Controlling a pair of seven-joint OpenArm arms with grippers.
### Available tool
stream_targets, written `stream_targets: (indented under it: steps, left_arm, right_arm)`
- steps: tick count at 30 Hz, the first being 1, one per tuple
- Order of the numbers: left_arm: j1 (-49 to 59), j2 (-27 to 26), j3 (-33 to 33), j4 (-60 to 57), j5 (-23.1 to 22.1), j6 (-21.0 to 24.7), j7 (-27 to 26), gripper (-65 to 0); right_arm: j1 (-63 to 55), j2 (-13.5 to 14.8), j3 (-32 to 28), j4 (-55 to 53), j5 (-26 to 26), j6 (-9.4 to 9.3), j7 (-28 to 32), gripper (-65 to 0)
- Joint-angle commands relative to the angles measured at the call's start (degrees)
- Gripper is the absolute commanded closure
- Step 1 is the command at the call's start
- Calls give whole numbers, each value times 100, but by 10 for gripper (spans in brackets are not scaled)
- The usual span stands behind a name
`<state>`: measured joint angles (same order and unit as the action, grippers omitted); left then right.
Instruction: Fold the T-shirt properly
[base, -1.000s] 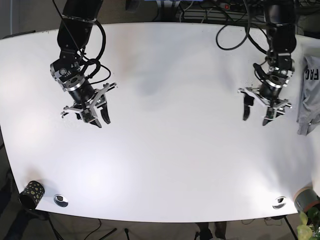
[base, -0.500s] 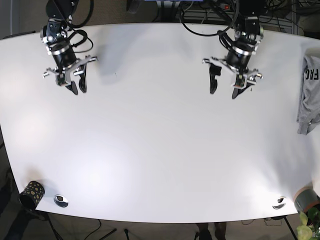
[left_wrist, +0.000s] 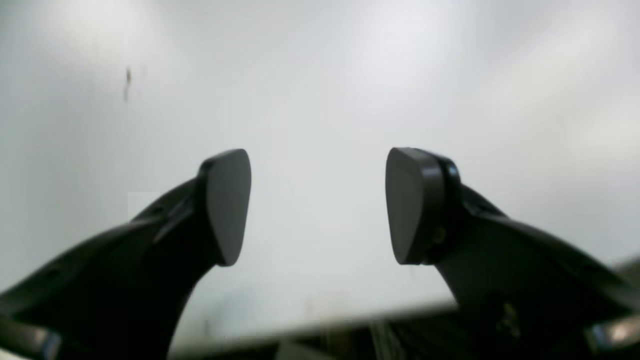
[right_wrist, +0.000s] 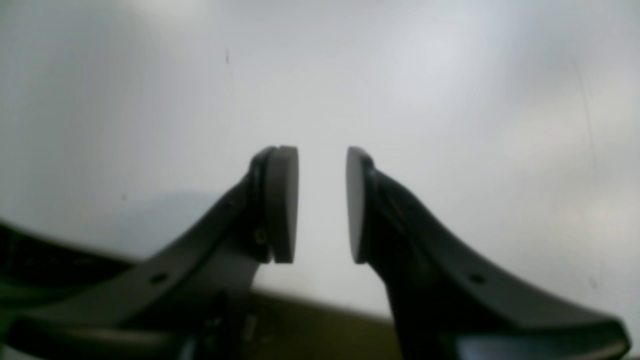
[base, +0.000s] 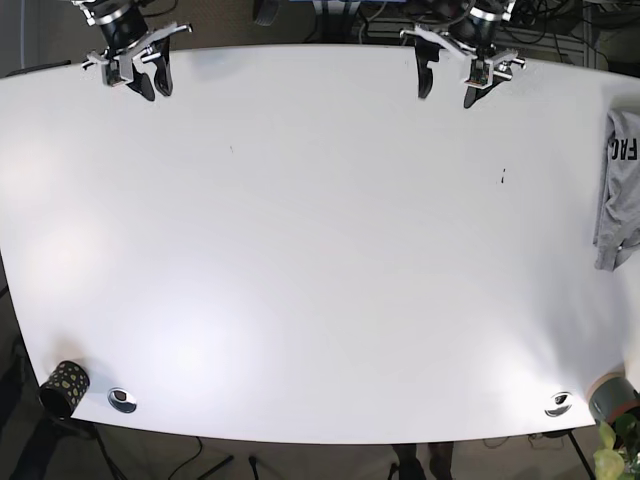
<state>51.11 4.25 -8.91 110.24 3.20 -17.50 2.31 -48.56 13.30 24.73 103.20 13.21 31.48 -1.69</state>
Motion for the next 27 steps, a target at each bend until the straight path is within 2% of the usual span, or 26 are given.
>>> stream_targets:
  steps: [1, 9, 13, 20, 27]
  left_arm:
    - [361, 36, -2, 128, -61, -13, -121, -385]
    - [1451, 291, -10, 84, -70, -13, -121, -385]
    - [1680, 239, -19, -171, -307, -13, -121, -385]
    - [1091, 230, -380, -1595, -456, -13, -121, -385]
    - [159, -175, -485, -3116, -456, -13, -129, -383]
  right_arm:
    - [-397, 19, 2, 217, 178, 73, 183, -159]
    - [-1461, 2, -227, 348, 186, 82, 174, -159]
    - [-1672, 37, -508, -21, 142, 82, 165, -159]
    - [-1188, 72, -851, -1313, 90, 82, 174, -159]
    - [-476, 63, -1168, -2526, -403, 65, 174, -159]
